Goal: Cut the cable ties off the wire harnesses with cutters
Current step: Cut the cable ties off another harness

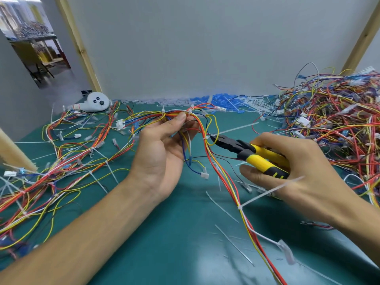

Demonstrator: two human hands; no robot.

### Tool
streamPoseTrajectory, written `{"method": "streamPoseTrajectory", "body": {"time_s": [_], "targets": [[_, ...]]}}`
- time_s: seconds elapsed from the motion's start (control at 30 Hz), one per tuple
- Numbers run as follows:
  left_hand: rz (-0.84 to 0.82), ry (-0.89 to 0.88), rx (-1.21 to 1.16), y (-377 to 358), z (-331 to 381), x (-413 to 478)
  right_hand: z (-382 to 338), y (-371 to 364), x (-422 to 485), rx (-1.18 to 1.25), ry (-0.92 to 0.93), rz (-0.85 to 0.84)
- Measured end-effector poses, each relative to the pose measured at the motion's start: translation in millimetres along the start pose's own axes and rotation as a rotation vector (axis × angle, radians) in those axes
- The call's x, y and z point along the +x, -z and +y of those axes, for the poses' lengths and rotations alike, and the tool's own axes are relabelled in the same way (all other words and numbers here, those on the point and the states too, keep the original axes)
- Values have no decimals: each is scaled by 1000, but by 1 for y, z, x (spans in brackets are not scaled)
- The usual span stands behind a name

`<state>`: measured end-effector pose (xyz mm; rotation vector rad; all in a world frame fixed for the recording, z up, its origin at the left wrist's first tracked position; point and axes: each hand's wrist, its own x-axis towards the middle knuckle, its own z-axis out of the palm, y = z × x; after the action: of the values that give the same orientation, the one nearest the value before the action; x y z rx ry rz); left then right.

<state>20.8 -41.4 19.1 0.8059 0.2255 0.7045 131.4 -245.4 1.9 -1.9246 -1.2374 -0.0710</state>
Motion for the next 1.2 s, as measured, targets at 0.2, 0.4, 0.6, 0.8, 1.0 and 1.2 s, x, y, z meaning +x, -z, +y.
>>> {"method": "streamPoseTrajectory", "body": {"time_s": [0.2, 0.4, 0.6, 0.8, 1.0, 1.2], "targets": [[-14, -4, 0, 0, -3, -2, 0, -1, 0, -49, 23, -17], [-16, 7, 15, -1, -7, -4, 0, 1, 0, 31, -21, -50], [-22, 23, 6, 0, -4, -1, -2, 3, 3, 118, -116, -1], [59, 7, -13, 7, 2, 10, 11, 14, 7, -6, -124, 78], [181, -43, -75, 16, 15, 25, 7, 19, 7, -176, -5, -36], [235, -55, -121, 24, 20, 34, 7, 18, 7, -153, 41, -170]]}}
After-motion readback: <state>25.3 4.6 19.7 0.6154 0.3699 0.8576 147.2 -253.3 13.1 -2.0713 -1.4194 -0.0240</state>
